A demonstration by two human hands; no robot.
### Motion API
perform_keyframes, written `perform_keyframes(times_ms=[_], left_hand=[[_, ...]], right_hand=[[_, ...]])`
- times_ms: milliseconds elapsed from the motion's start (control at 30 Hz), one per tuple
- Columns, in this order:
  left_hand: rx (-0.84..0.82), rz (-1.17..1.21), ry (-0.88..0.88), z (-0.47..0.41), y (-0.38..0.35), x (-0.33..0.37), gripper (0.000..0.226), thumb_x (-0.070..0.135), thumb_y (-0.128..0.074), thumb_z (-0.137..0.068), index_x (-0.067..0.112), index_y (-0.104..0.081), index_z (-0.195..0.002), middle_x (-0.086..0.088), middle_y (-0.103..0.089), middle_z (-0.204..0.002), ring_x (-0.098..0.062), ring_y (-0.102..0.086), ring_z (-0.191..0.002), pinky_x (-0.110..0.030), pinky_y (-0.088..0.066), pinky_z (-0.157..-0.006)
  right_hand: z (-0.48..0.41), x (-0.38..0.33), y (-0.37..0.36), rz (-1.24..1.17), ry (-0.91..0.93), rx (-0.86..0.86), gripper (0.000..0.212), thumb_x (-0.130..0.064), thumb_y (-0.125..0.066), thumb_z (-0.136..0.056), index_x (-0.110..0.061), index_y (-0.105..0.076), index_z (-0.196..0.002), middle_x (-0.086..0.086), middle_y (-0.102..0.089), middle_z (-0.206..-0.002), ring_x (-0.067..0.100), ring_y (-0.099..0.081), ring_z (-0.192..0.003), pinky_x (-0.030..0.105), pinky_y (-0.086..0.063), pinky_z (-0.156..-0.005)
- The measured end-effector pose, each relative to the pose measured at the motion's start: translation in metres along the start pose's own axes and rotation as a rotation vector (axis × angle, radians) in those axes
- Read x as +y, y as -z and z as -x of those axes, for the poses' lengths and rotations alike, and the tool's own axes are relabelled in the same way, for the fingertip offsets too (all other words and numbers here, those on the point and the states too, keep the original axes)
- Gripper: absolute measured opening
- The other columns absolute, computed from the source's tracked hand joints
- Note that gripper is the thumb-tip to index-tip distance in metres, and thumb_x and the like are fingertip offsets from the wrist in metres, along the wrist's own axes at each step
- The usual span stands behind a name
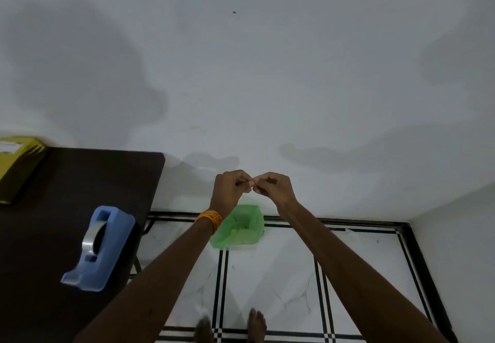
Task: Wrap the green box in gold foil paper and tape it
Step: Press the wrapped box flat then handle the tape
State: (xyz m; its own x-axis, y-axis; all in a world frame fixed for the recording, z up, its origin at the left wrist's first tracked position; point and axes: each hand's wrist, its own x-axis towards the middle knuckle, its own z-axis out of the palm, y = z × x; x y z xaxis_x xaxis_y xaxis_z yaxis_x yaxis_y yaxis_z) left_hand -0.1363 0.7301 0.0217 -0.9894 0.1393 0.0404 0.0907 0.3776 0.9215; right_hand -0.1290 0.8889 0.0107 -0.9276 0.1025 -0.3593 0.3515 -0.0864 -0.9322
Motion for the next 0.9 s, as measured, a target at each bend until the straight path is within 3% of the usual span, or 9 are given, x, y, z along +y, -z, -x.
perform_keyframes(times_ms=[100,233,300,433,600,700,900], left_hand=[[0.023,-0.006,0.040,-0.005,-0.012,-0.032,0.002,0.007,-0.075,-0.081,0.006,-0.074,-0.082,-0.004,-0.074,-0.073,-0.016,-0.071,-0.066,-0.036,-0.060,-0.068],[0.015,-0.052,0.073,-0.015,-0.033,-0.097,0.007,0.004,-0.078,-0.078,0.010,-0.074,-0.081,0.006,-0.071,-0.069,-0.001,-0.066,-0.063,-0.015,-0.052,-0.064],[-0.010,-0.087,0.080,-0.021,-0.041,-0.127,0.010,0.007,-0.078,-0.078,0.013,-0.074,-0.086,0.006,-0.072,-0.073,-0.003,-0.067,-0.069,-0.021,-0.056,-0.068],[-0.088,-0.110,0.128,-0.032,-0.066,-0.202,0.035,0.005,-0.075,-0.079,0.018,-0.067,-0.111,-0.002,-0.072,-0.089,-0.011,-0.069,-0.084,-0.034,-0.057,-0.082],[-0.150,-0.428,0.045,-0.033,-0.099,-0.292,0.060,0.029,-0.067,-0.089,0.020,-0.045,-0.144,-0.002,-0.056,-0.137,-0.019,-0.050,-0.127,-0.034,-0.041,-0.105],[-0.147,-0.542,0.009,-0.034,-0.114,-0.352,0.069,0.033,-0.068,-0.087,0.012,-0.041,-0.147,-0.009,-0.050,-0.143,-0.026,-0.043,-0.134,-0.039,-0.038,-0.110],[-0.119,-0.744,-0.124,-0.035,-0.133,-0.454,0.078,0.042,-0.071,-0.080,-0.001,-0.046,-0.141,-0.022,-0.051,-0.139,-0.039,-0.045,-0.133,-0.049,-0.038,-0.111]], right_hand=[[-0.018,0.028,0.000,-0.100,-0.051,-0.055,0.013,0.007,-0.069,-0.085,0.013,-0.070,-0.097,0.030,-0.071,-0.098,0.028,-0.070,-0.086,0.033,-0.059,-0.089],[-0.053,0.080,-0.004,-0.087,-0.100,-0.061,0.024,0.005,-0.077,-0.080,0.016,-0.068,-0.100,0.031,-0.070,-0.099,0.024,-0.069,-0.081,0.022,-0.057,-0.073],[-0.072,0.106,-0.005,-0.039,-0.102,-0.042,0.024,0.002,-0.081,-0.077,0.012,-0.070,-0.096,0.029,-0.071,-0.095,0.024,-0.070,-0.080,0.023,-0.056,-0.071],[-0.114,0.177,-0.012,0.057,-0.041,0.068,0.008,0.002,-0.078,-0.079,-0.004,-0.073,-0.083,0.019,-0.074,-0.086,0.029,-0.072,-0.081,0.040,-0.061,-0.080],[-0.157,0.275,-0.009,0.260,0.047,0.256,0.009,-0.001,-0.074,-0.081,-0.008,-0.068,-0.080,0.007,-0.071,-0.077,0.022,-0.071,-0.074,0.045,-0.061,-0.074],[-0.182,0.341,-0.005,0.411,0.131,0.282,0.010,-0.004,-0.074,-0.079,-0.011,-0.067,-0.077,0.003,-0.070,-0.072,0.020,-0.069,-0.070,0.041,-0.059,-0.072],[-0.226,0.430,-0.005,0.600,0.207,0.252,0.016,-0.002,-0.076,-0.075,-0.012,-0.065,-0.073,-0.002,-0.066,-0.069,0.013,-0.065,-0.067,0.018,-0.050,-0.066]])
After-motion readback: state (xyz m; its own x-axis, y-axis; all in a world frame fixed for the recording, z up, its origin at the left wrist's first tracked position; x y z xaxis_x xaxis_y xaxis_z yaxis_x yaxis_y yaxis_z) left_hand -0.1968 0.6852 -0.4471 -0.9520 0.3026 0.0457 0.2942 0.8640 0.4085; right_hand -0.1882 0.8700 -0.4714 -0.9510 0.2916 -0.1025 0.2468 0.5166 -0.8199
